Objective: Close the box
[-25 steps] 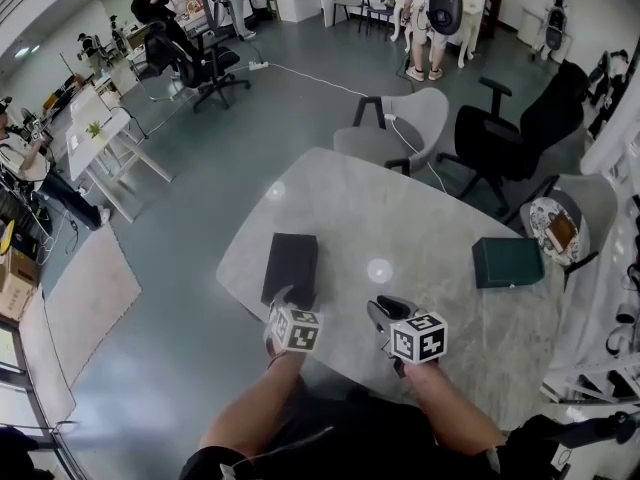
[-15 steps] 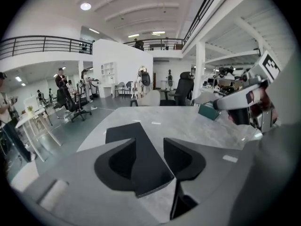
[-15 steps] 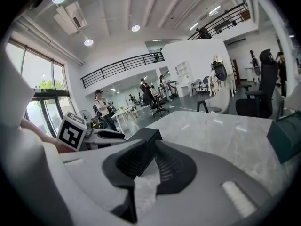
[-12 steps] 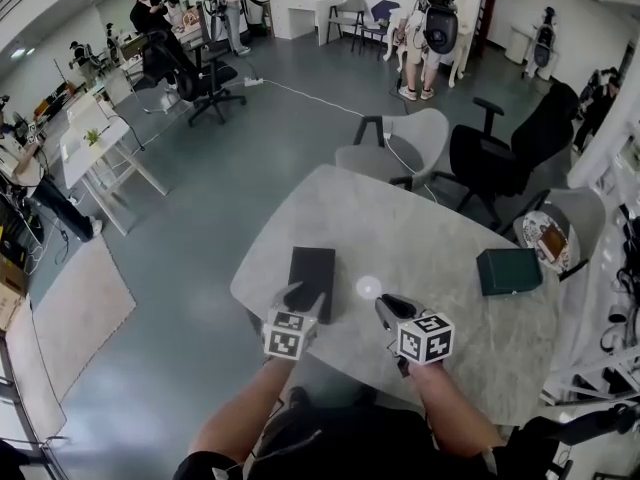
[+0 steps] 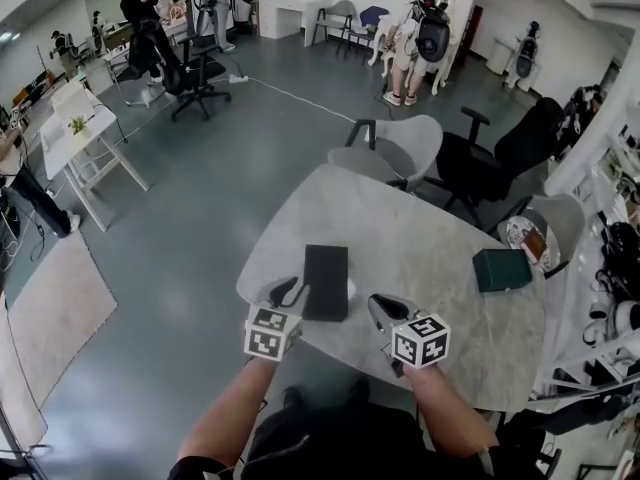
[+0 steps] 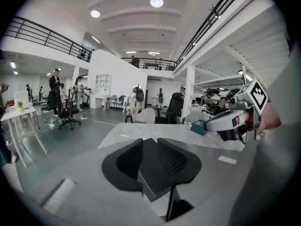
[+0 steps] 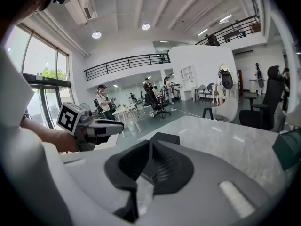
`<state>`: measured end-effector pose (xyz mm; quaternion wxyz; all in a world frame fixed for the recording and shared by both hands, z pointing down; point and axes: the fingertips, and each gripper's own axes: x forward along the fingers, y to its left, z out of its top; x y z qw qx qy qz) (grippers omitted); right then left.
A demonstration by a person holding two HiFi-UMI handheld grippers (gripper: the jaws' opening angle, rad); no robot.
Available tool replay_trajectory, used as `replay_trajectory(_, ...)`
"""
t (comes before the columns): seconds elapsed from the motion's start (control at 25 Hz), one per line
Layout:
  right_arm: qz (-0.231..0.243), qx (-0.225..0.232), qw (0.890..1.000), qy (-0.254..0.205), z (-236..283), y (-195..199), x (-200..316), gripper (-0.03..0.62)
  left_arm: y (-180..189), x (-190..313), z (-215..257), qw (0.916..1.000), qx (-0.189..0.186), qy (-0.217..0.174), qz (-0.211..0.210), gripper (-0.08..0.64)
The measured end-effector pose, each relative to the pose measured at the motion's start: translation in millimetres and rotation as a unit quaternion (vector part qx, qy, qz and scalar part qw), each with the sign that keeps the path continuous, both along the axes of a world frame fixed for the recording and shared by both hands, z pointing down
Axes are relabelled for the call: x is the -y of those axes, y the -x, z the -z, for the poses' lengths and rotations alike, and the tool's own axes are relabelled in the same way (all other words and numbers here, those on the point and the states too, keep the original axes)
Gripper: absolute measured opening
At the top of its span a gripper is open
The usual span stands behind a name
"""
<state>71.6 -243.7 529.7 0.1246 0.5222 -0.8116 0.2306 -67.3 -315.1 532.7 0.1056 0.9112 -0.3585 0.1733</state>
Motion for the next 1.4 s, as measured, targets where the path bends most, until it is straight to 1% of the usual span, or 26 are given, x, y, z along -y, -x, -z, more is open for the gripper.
replay_trajectory(0.12,-0.013,-0.002,1.000,-0.007,0.2,26.4,-0.6,0.025,35.2,4.7,8.6,0.9999,-0.011,-0.007,0.005,0.093)
replay_trajectory(0.24,-0.032,0.000,0.999,-0.008,0.4,42.7,-11.7,0.017,62.1,0.7,15.9,0.9999,-0.012,-0.009,0.002,0.053)
replay_trajectory(0.36,-0.040,0.007,0.999,0.001,-0.6,53.7,-19.8,0.005,83.6,2.2,24.2,0.9999,-0.011,-0.010,0.006,0.041)
replay_trajectory(0.48,-0.037,0.005,0.999,0.008,-2.4,57.5,-26.4,0.003,95.7,3.4,30.3,0.9994,-0.029,-0.005,0.019,0.035)
replay_trajectory(0.6,-0.028,0.006,1.000,0.001,1.0,57.9,-29.4,0.003,94.7,-1.8,38.9,0.9979,-0.062,0.008,0.018,0.032)
replay_trajectory(0.68,-0.024,0.011,1.000,-0.004,4.2,53.9,-28.5,0.003,88.0,-7.8,46.8,0.9974,-0.071,0.005,0.013,0.032)
replay_trajectory(0.76,-0.026,0.023,0.999,-0.009,9.9,45.9,-25.2,0.003,80.1,-14.1,57.6,0.9973,-0.072,-0.011,0.009,0.032)
replay_trajectory(0.84,-0.027,0.033,0.999,-0.019,21.4,37.3,-21.7,0.003,76.2,-19.6,71.4,0.9967,-0.071,-0.034,0.016,0.021)
replay_trajectory(1.0,-0.028,0.041,0.997,-0.059,51.2,18.4,-16.9,0.003,75.4,-25.1,95.2,0.9937,-0.078,-0.063,0.051,0.020)
replay_trajectory(1.12,-0.037,0.048,0.994,-0.092,71.1,4.8,-10.1,0.003,68.5,-20.5,103.1,0.9923,-0.087,-0.062,0.062,0.020)
replay_trajectory(1.28,-0.018,0.023,0.989,-0.146,104.7,0.5,-6.7,0.002,53.8,-9.6,118.2,0.9923,-0.079,-0.076,0.058,0.020)
replay_trajectory(1.4,-0.018,0.013,0.985,-0.171,118.4,-5.0,-11.9,0.002,50.6,-7.2,125.8,0.9898,-0.090,-0.084,0.070,0.020)
